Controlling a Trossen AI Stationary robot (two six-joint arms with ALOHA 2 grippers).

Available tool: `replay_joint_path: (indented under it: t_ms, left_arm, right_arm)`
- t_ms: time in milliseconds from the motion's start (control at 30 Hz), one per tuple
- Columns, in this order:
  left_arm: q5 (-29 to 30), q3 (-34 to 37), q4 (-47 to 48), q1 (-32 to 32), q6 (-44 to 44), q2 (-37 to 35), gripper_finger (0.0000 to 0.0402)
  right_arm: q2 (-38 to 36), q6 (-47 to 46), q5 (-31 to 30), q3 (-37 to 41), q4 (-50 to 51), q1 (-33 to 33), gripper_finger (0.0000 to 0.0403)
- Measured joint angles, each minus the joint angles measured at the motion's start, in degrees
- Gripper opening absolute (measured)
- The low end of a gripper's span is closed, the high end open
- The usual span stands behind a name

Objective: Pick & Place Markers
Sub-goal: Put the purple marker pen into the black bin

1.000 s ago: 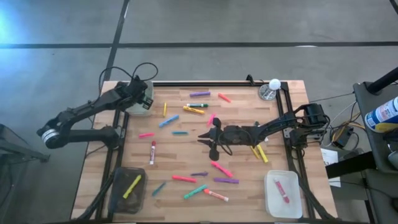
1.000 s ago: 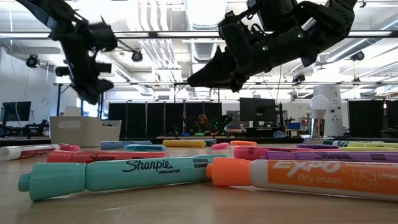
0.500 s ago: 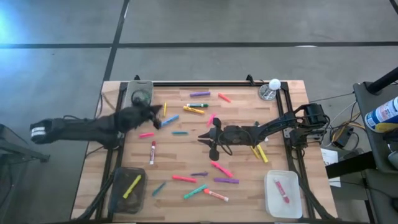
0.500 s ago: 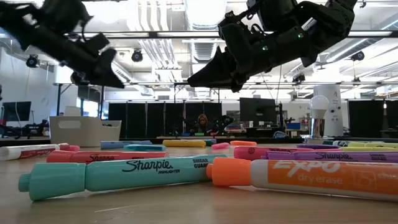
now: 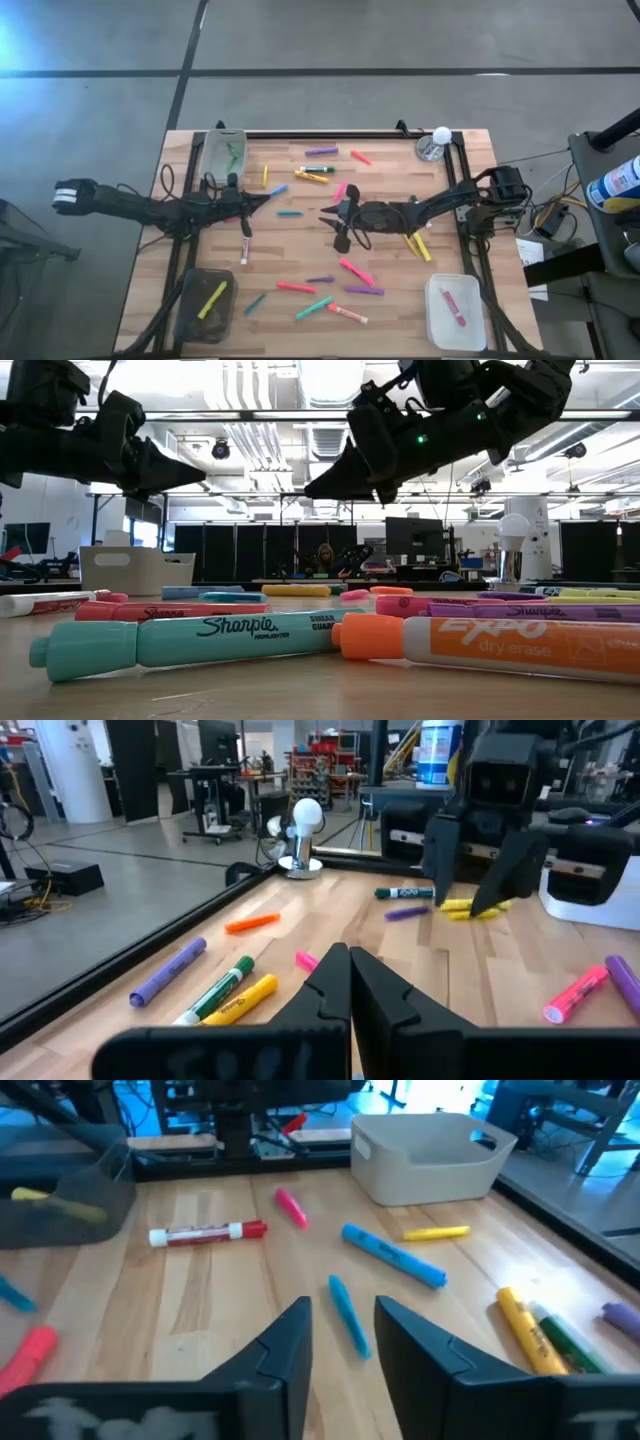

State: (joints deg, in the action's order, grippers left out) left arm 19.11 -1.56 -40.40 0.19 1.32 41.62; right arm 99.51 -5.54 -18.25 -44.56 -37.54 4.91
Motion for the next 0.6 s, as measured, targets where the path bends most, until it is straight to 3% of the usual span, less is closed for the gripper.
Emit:
replay_joint_path:
  t_ms: [233,600]
  left_arm:
    - [0.0,0.0,0.7,0.0,0.0,0.8,0.0000]
    - [0.0,0.0,1.9,0.0,0.2,1.0,0.0000]
  right_arm:
    - [-6.8,-0.7,-0.2,-0.1,6.4,0.0,0.0163]
    - [-24.4,-7.8,-0.4,-0.1,29.5,0.1,0.0199]
